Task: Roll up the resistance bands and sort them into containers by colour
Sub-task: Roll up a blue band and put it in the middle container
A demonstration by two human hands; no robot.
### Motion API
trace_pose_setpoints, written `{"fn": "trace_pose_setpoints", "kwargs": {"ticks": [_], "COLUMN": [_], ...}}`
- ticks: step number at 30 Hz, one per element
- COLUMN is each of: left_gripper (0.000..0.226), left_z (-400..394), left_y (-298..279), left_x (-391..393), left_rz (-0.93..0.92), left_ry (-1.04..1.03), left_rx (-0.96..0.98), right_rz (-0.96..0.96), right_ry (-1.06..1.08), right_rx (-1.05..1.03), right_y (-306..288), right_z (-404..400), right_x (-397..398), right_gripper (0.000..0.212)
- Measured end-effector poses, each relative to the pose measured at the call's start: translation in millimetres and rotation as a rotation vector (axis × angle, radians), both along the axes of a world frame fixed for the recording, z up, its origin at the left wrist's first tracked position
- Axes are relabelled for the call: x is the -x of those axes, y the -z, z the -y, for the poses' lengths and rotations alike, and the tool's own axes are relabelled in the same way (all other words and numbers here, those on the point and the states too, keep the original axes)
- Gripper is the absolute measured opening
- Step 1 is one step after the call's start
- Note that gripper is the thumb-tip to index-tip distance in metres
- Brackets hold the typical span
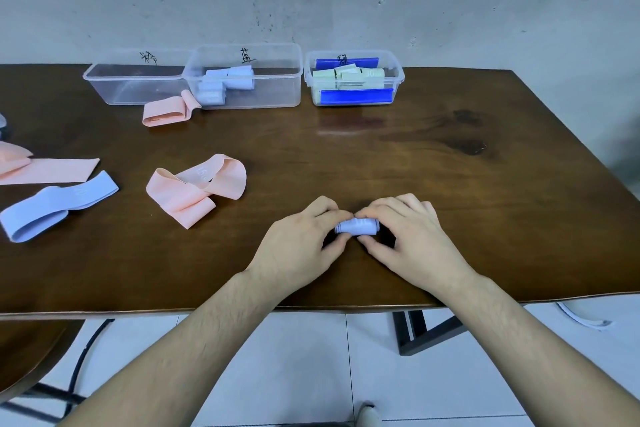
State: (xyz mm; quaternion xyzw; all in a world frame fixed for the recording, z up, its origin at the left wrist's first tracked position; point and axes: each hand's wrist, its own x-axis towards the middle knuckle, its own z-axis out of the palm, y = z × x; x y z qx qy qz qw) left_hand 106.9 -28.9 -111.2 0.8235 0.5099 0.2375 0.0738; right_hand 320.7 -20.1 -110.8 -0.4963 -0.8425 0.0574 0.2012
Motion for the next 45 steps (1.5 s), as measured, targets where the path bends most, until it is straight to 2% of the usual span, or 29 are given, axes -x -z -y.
{"fn": "trace_pose_setpoints", "kwargs": {"ticks": [7, 11, 15, 19, 23, 25, 28, 32, 35, 38, 42, 45], "left_gripper": [0.035, 0.033, 0.034, 0.031, 0.029, 0.028, 0.030, 0.031, 0.033, 0.032, 0.024, 0.029], "left_z": [-8.0, -9.7, -7.0, -4.1, 1.6, 2.9, 3.0, 6.3, 8.2, 8.1, 9.3, 8.9], "left_y": [-1.9, -1.8, -6.6, -18.2, -26.4, -30.0, -34.6, -37.9, -39.0, -39.3, -40.5, -41.1], "left_x": [-3.9, -4.0, -5.2, -12.4, -25.1, -27.2, -24.2, -20.8, -23.0, -25.4, -27.6, -29.7], "left_rz": [-0.015, 0.094, 0.436, 0.878, 1.398, 1.519, 1.538, 1.478, 1.387, 1.371, 1.375, 1.384], "left_ry": [-0.034, -0.075, -0.090, -0.159, -0.150, -0.128, -0.121, -0.114, -0.130, -0.185, -0.155, -0.125], "left_rx": [0.070, 0.123, 0.274, 0.448, 0.727, 0.784, 0.809, 0.830, 0.820, 0.800, 0.857, 0.896], "right_rz": [-0.055, -0.052, -0.159, -0.435, -0.735, -0.810, -0.761, -0.439, -0.382, -0.355, -0.324, -0.340], "right_ry": [0.004, -0.030, -0.013, 0.061, 0.130, 0.131, 0.081, 0.046, -0.091, -0.159, -0.163, -0.124], "right_rx": [0.059, 0.047, 0.091, 0.191, 0.303, 0.347, 0.390, 0.216, 0.250, 0.295, 0.215, 0.197], "right_y": [2.7, -1.2, -6.6, -11.6, -20.6, -22.8, -24.6, -29.2, -36.5, -41.2, -43.3, -45.8], "right_z": [-10.3, -13.5, -11.6, -6.3, -2.8, -2.0, -1.8, -4.1, -6.8, -10.1, -13.6, -17.8], "right_x": [3.2, 4.5, 5.9, 14.6, 32.0, 36.9, 33.2, 22.1, 19.2, 16.9, 14.0, 11.7], "right_gripper": [0.032, 0.030, 0.029, 0.024, 0.015, 0.016, 0.027, 0.066, 0.084, 0.080, 0.070, 0.065]}}
